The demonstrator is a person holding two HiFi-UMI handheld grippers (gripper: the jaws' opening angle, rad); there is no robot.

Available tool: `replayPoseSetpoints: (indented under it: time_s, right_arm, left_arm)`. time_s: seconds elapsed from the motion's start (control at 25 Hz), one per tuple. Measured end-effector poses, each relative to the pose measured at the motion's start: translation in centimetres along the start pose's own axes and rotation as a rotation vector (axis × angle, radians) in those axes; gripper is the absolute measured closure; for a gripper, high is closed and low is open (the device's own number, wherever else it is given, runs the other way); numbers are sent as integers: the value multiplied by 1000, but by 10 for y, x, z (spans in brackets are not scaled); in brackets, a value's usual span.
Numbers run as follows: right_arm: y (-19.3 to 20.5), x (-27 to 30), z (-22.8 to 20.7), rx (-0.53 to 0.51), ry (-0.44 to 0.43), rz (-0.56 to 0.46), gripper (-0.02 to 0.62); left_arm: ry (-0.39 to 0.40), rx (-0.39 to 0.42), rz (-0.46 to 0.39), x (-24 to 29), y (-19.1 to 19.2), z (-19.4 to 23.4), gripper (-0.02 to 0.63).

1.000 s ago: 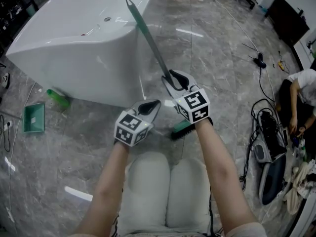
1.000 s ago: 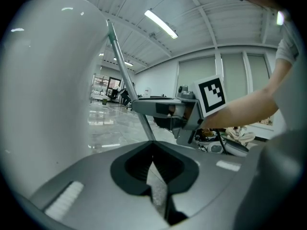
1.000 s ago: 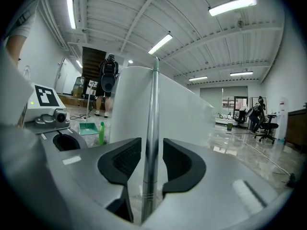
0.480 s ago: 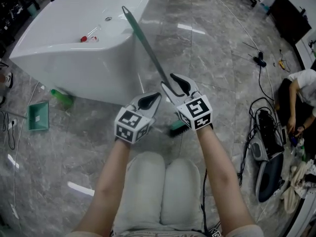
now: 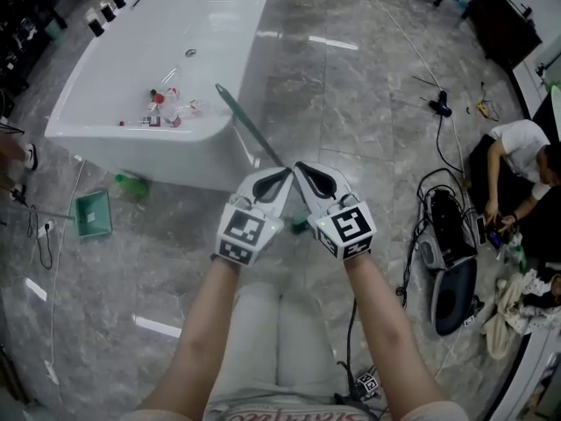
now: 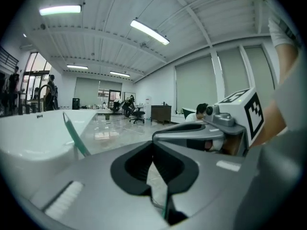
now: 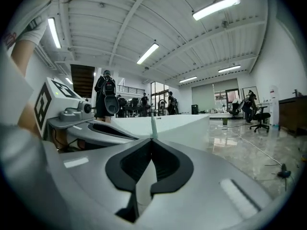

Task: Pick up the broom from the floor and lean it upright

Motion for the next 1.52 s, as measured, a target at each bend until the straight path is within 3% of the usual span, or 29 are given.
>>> replayPoseSetpoints:
  time_s: [0.48, 0.8, 1.04, 1.32, 1.52]
  right_arm:
    - [-191, -71, 23, 12, 72, -51, 595]
    - [-287, -102, 24, -32, 114, -117, 595]
    - [-330, -117, 27, -89, 145, -136, 595]
    - [-347, -129, 39, -58, 180, -167, 595]
    - [-359, -135, 42, -99, 178, -189, 595]
  left_arm:
    - [-17, -61, -72, -61, -183, -41, 607]
    - [-48, -103, -144, -96, -257, -61, 607]
    - [-77, -122, -232, -122, -294, -73, 607]
    - [-39, -82, -291, -144, -321, -83, 607]
    - [-6, -67, -335, -155, -329, -93, 607]
Point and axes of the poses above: the fingertips, and each gripper's own axes: x forward along the fingers, z to its left, y out of its underside, the point moved 9 cm from there along -x, backward along the fingers, and after that the axes turned 7 degrees about -x, right-handed, at the moved point
